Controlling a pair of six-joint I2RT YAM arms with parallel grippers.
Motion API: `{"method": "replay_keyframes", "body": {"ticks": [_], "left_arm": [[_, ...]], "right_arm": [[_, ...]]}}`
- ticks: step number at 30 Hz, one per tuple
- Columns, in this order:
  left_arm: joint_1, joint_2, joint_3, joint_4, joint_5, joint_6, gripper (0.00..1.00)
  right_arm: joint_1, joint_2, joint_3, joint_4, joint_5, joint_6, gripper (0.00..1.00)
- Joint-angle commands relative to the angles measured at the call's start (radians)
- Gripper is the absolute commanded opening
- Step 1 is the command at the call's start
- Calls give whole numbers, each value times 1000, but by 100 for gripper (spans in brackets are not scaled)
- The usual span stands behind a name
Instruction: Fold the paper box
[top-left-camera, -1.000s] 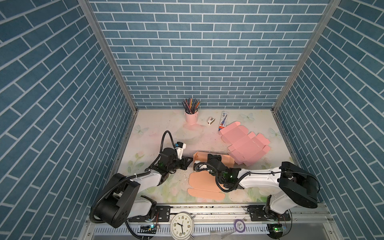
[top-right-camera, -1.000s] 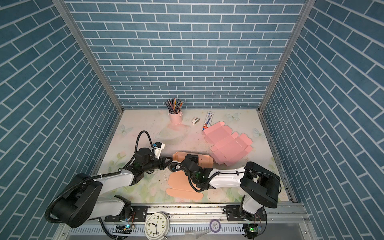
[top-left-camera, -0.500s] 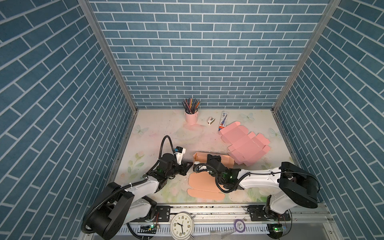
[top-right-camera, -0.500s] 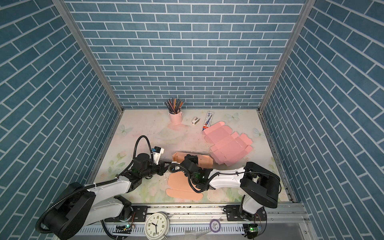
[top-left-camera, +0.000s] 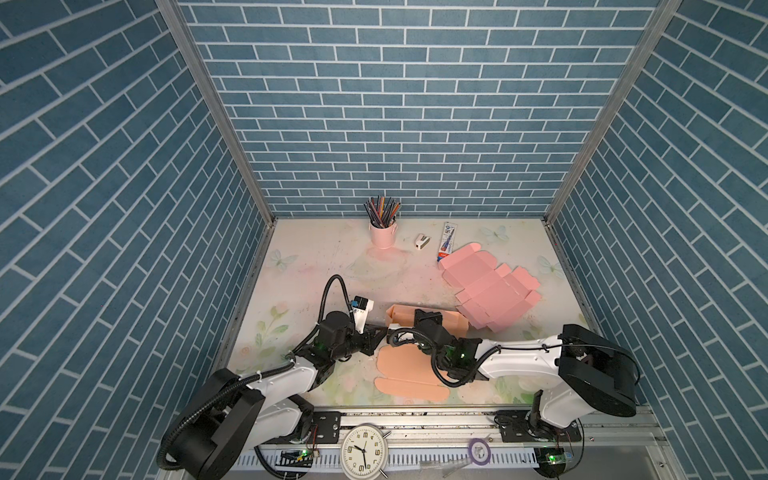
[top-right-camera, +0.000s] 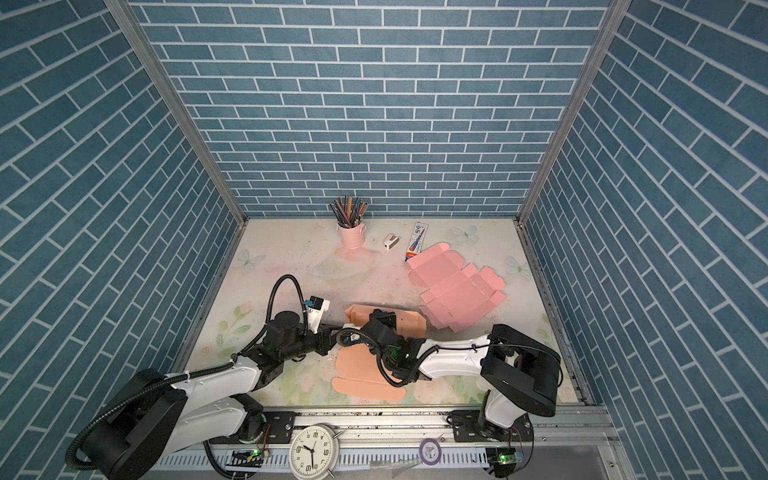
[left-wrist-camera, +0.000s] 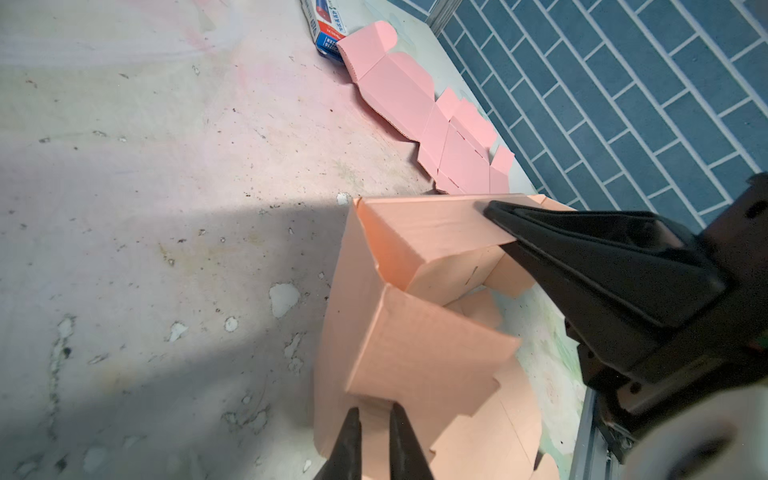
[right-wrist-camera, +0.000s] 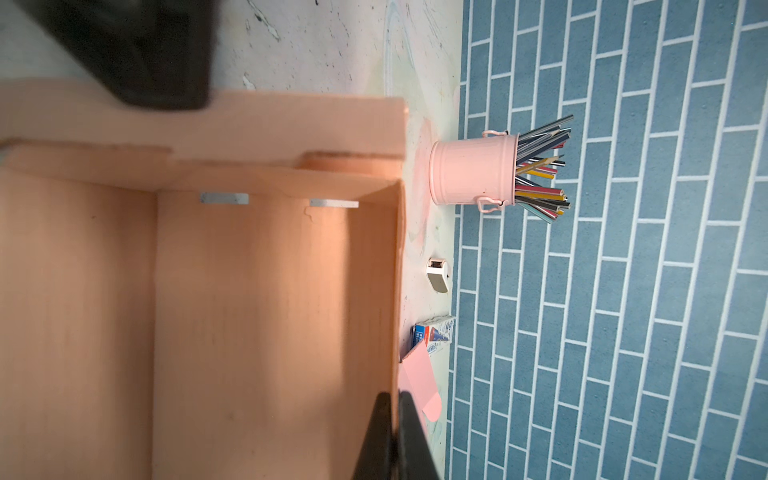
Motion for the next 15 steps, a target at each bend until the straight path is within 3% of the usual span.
{"method": "replay_keyframes", "body": {"ticks": [1,15], "left_arm": [[-26,-1,-17,44,-18,24,17],[-48,61,2,119,-63,63,28]], "right_arm": [[12,-1,-15,4,8,-26,0],[49,-14,-22,-14,12,11,0]]}}
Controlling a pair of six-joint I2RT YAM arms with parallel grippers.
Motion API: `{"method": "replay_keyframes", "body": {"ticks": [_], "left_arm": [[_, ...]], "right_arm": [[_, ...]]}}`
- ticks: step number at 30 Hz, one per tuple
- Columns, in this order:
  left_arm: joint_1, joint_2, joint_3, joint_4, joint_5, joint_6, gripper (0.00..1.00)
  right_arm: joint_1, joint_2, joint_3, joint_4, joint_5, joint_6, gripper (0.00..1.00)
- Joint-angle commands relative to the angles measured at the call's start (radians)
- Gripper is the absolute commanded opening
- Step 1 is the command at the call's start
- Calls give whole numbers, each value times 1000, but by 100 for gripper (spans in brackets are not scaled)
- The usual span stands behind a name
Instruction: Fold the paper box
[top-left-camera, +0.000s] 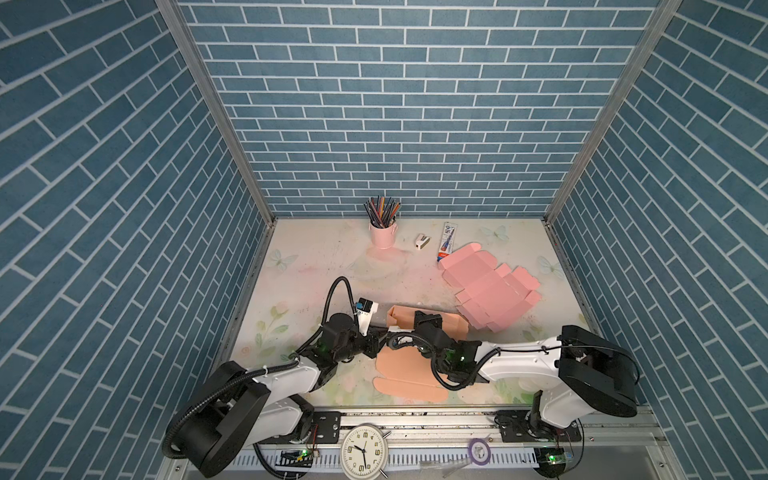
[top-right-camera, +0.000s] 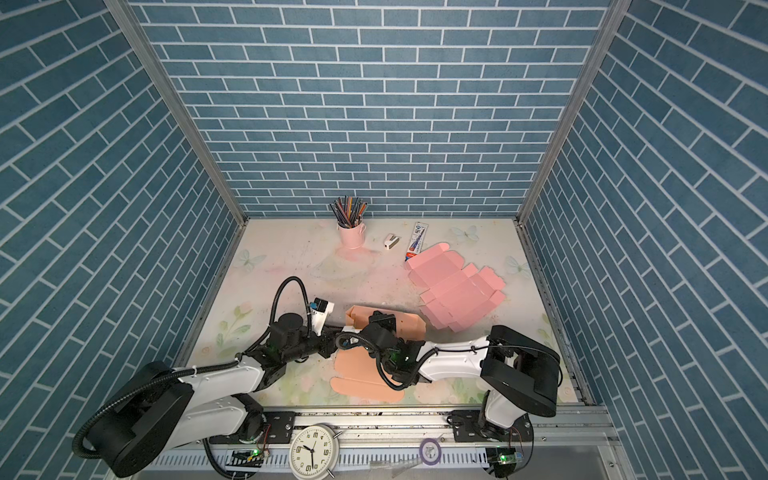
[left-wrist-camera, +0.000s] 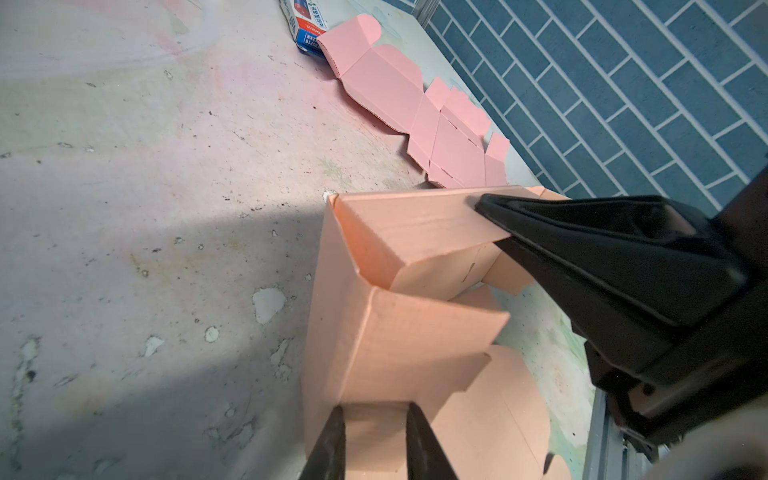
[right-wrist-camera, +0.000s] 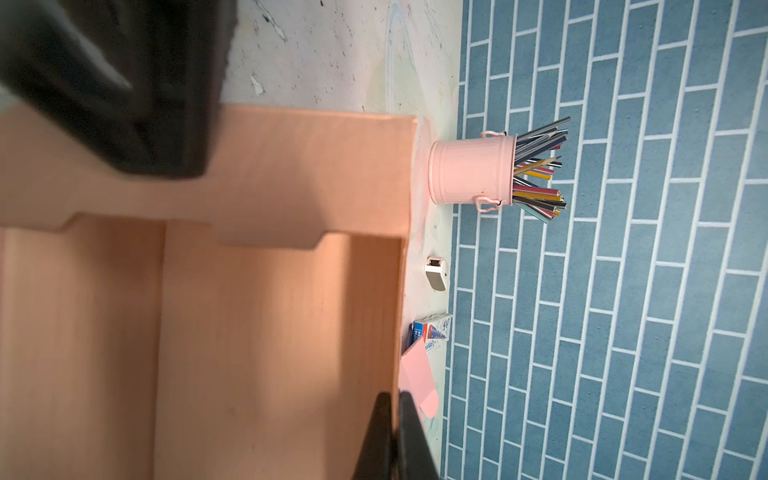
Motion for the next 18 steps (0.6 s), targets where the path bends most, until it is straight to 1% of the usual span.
{"method": "replay_keyframes", "body": {"ticks": [1,3,6,10,13,18], "left_arm": [[-10,18,10,53,-32,26,28],[-22,20,13,53,-43,34,29],[-44,20,7,66,-72,39,34],[-49,13,-5,84,-95,25,35],[-49,7,-19,86,-118,23,35],[-50,29,-39,107,-136,33,35]], "right_arm": [[27,-17,-11,-21,-14,11,0],[32,-19,-10,-23,-12,17,0],[34,-29,-7,-32,-12,26,0],[42,-31,-15,-25,-5,23,0],[59,-23,-33,18,18,4,0],[71,-7,-37,16,16,22,0]]}}
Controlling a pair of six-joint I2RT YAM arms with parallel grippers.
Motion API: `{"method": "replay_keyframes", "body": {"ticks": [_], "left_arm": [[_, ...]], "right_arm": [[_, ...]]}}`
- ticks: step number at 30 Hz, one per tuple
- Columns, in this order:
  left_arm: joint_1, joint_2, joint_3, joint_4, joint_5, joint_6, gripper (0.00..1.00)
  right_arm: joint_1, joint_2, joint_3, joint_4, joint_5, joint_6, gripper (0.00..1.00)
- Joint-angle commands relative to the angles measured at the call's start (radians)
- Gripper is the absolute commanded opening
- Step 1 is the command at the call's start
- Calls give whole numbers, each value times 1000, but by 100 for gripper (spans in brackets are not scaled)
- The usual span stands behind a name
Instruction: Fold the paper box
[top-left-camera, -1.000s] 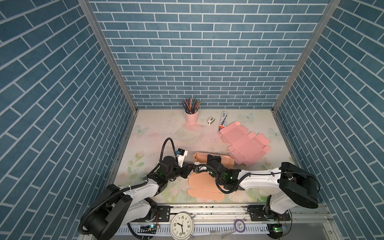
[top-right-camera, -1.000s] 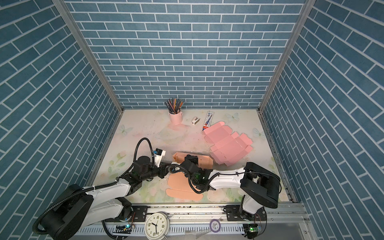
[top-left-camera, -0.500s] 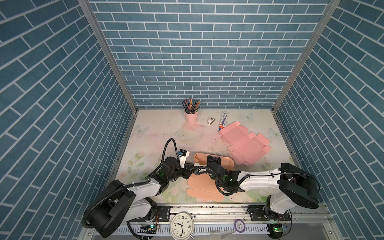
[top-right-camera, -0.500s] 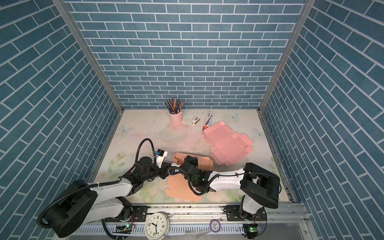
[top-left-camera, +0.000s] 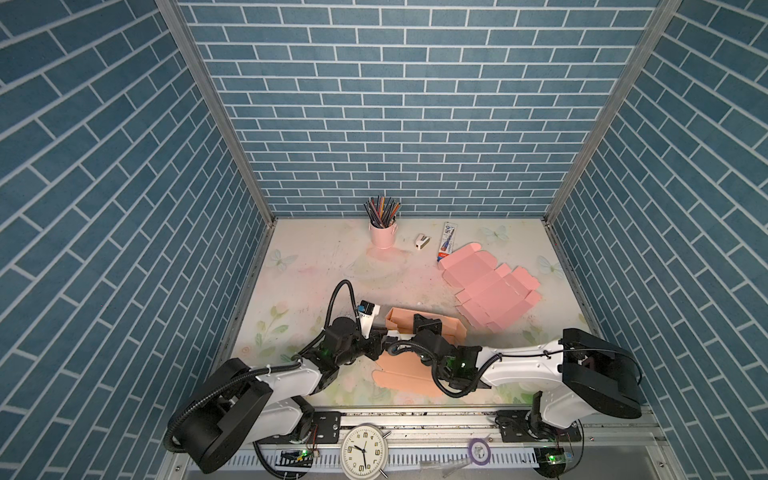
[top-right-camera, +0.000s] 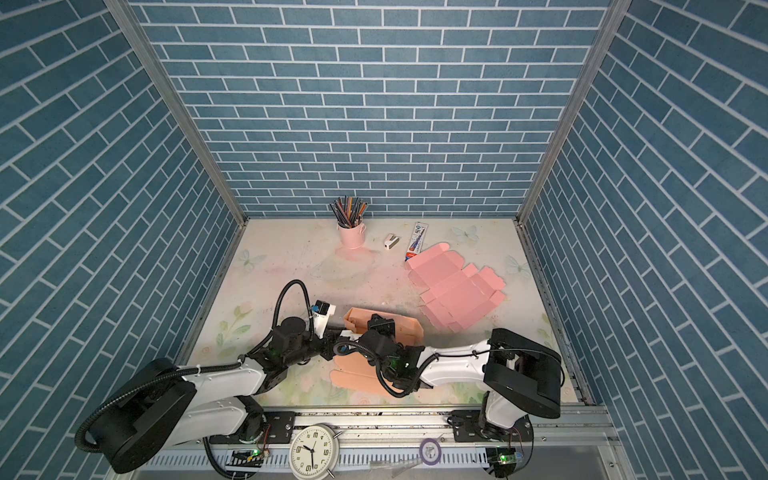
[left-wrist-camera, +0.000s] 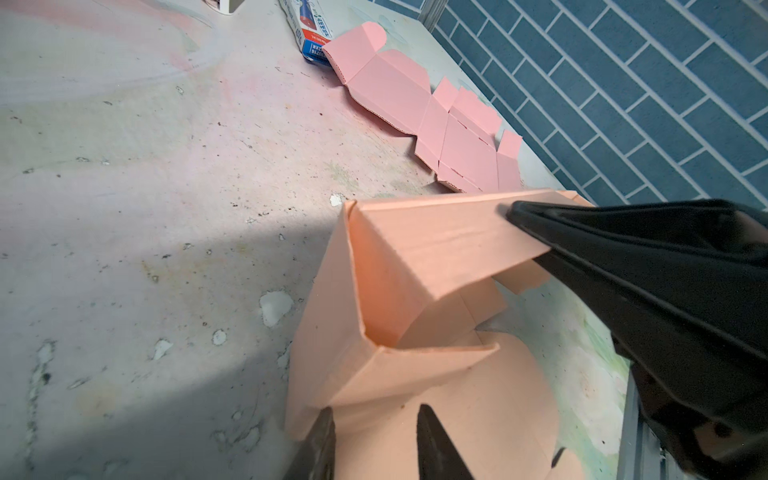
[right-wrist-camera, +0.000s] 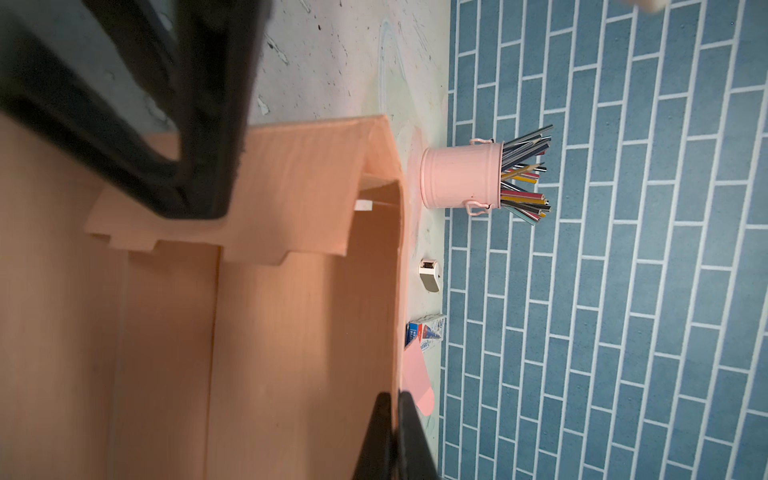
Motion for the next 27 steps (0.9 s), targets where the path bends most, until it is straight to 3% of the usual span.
{"method": "replay_keyframes", "body": {"ticks": [1,17,27], "left_arm": [[-2,22,-11,57,-40,15,35],[-66,71,-13,172,-102,85,38],[-189,37,53,61,-194,100,37]], "right_arm": [[20,12,-16,-7,-32,7,0],[35,17,-5,-37,-27,32,0],[20,-22,19,-138,-80,81,0]]}}
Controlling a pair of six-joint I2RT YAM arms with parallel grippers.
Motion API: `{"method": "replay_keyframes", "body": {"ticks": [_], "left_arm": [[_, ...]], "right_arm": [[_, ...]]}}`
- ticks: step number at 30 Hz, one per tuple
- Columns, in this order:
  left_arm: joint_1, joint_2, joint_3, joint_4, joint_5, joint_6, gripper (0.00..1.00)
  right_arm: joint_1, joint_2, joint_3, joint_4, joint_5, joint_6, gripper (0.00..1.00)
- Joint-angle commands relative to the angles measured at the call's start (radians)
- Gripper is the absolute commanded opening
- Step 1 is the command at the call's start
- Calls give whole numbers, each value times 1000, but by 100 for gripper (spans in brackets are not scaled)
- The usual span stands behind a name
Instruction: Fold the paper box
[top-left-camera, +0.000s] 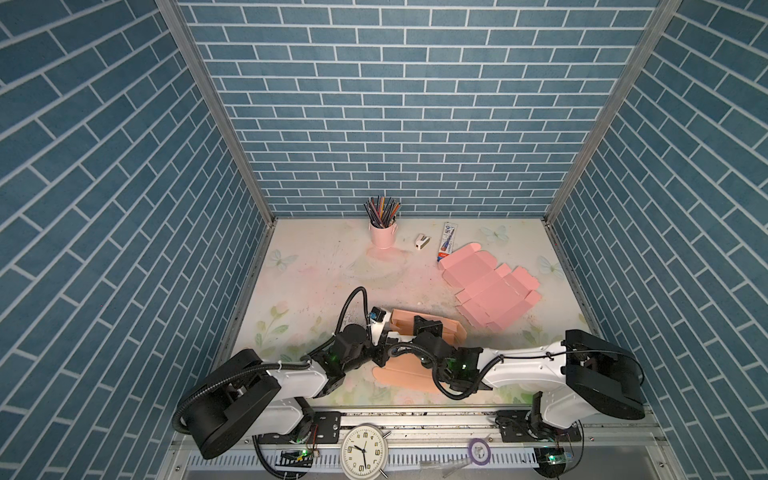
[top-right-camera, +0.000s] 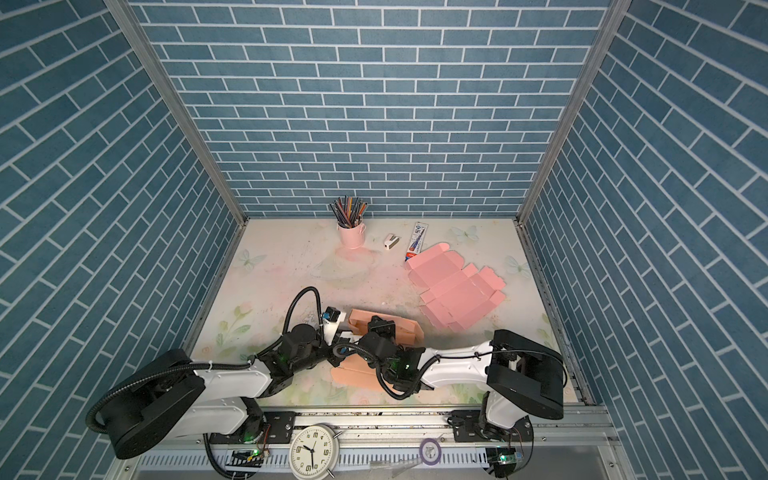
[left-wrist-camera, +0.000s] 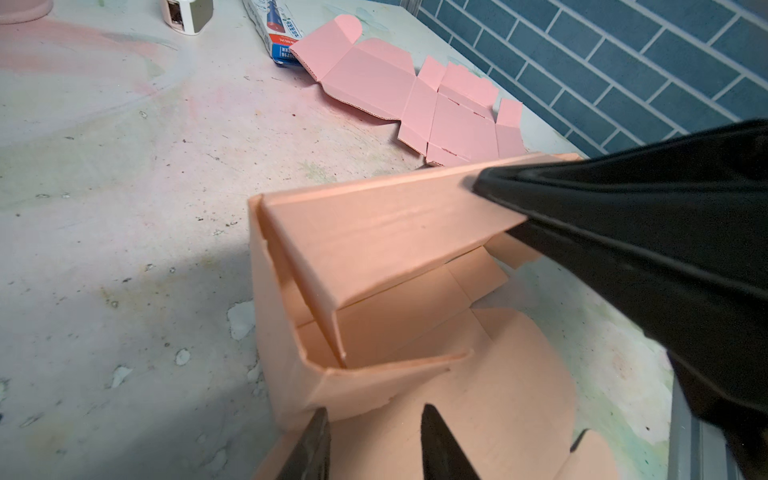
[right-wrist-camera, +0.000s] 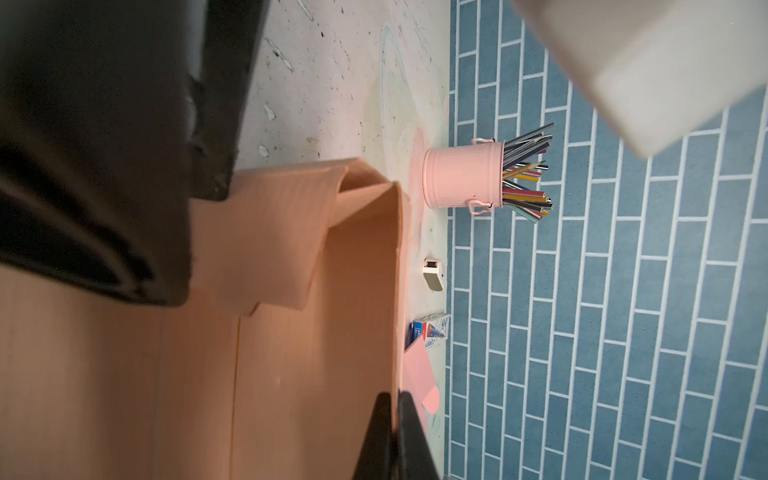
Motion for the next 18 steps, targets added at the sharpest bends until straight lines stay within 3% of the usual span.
{"method": "replay_keyframes", "body": {"ticks": [1,9,18], "left_arm": [[-24,-25,39,11,-41,7,37],[-36,-71,23,-24,-49,-3,36],[-45,-101,8,-35,-72,-2,26]], "right_arm": [[10,-2,24,-114,-79,42,0],[20,-24,26,-114,-101,55,0],[28,-39,27,-120,-99,55,0]]}}
